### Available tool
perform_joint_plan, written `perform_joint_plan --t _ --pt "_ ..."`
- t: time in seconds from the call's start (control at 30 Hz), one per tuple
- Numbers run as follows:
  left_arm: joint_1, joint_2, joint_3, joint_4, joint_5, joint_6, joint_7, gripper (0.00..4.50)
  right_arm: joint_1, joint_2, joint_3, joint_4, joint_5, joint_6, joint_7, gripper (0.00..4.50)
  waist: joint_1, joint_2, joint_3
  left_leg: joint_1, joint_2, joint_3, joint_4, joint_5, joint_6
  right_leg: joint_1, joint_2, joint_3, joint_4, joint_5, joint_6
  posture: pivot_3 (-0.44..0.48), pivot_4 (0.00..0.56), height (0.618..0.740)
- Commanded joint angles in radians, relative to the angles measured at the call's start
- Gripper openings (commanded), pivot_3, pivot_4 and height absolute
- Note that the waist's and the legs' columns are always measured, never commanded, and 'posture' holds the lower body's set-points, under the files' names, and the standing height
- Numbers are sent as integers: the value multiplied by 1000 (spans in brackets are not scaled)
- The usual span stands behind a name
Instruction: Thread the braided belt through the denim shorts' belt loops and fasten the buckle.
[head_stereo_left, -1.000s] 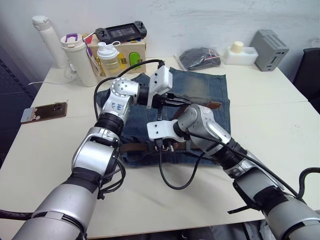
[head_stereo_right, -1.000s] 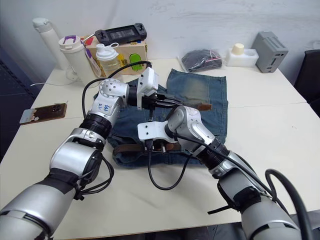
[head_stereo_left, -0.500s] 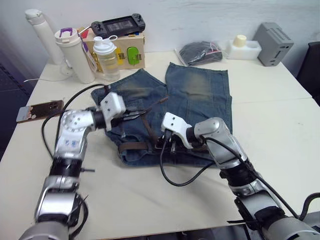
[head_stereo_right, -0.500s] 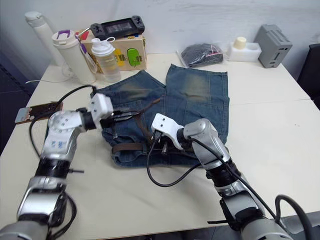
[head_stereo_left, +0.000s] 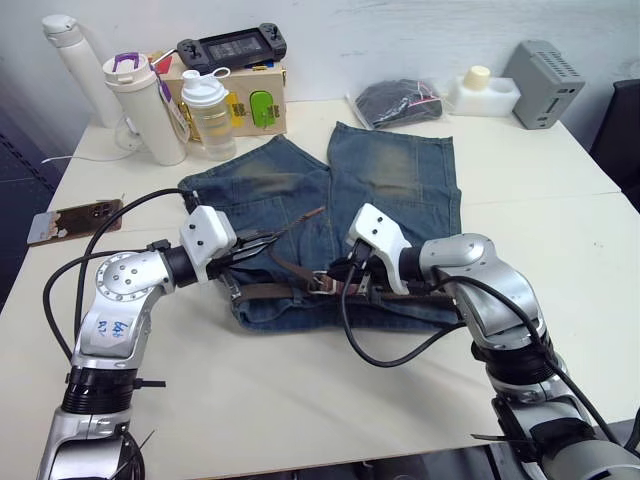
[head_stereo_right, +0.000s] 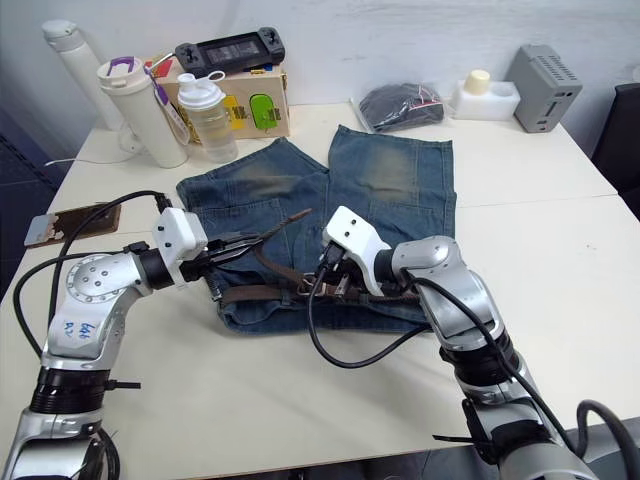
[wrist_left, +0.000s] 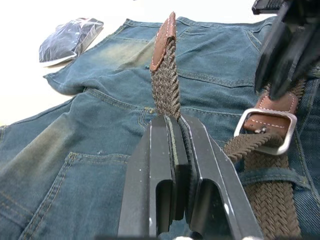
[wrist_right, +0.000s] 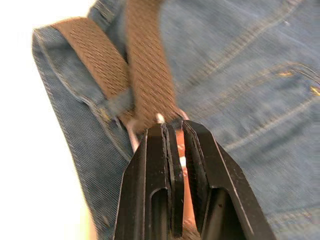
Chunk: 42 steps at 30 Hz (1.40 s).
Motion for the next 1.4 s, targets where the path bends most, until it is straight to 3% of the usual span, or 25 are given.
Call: perform_joint_plan --t 0.03,0.27,0.53,0.6,0.63,0.67,0.83,0.87,1.1,1.4 --pt "35 22 24 -52 -7 -25 15 0 -26 -4 48 49 19 -78 -21 527 0 0 1 0 0 0 0 0 0 0 0 0 0 0 0 0 150 682" --pt "108 60 -2 -77 53 -78 24 0 -38 -24 70 75 28 -119 -54 527 2 -1 4 0 0 0 0 0 0 0 0 0 0 0 0 0 150 682" --pt "150 132 -23 -32 127 -242 5 0 112 -124 46 -191 37 -118 -138 527 5 -1 5 -1 0 0 -1 0 0 0 -1 -1 -5 0 0 0 150 682" --pt "133 137 -26 -16 122 -249 2 0 174 -121 72 -267 3 -170 -199 1012 6 -1 5 -1 0 0 -1 0 0 1 -1 -1 -6 0 0 0 150 682" --pt "122 139 -28 -6 120 -255 0 0 202 -126 100 -295 -34 -213 -237 1689 4 -1 5 -1 0 0 -1 0 0 1 -1 -1 -6 0 0 0 150 682" --pt "113 140 -31 1 118 -257 -3 0 233 -141 142 -309 -103 -266 -296 1847 4 -1 5 0 0 1 0 0 0 1 -1 0 -6 0 0 0 150 682" --pt "95 139 -34 25 103 -259 -22 0 318 -164 250 -320 -297 -389 -442 4204 4 -1 5 0 0 2 0 0 0 0 0 0 -5 0 0 0 150 682" --pt "94 138 -33 27 100 -258 -24 0 327 -165 261 -319 -321 -401 -452 4446 4 -1 5 0 -1 2 -1 0 0 0 0 0 -5 0 0 0 150 682" --pt "75 141 -38 25 100 -262 -44 0 368 -86 268 -321 -361 -412 -485 4446 5 -2 6 0 0 2 0 1 1 0 1 0 -5 0 0 0 150 682" --pt "59 124 -52 42 104 -261 -37 0 254 -11 -39 -303 0 -347 -291 4446 4 -2 6 0 -1 1 0 1 2 2 2 -1 -2 0 1 0 150 682"
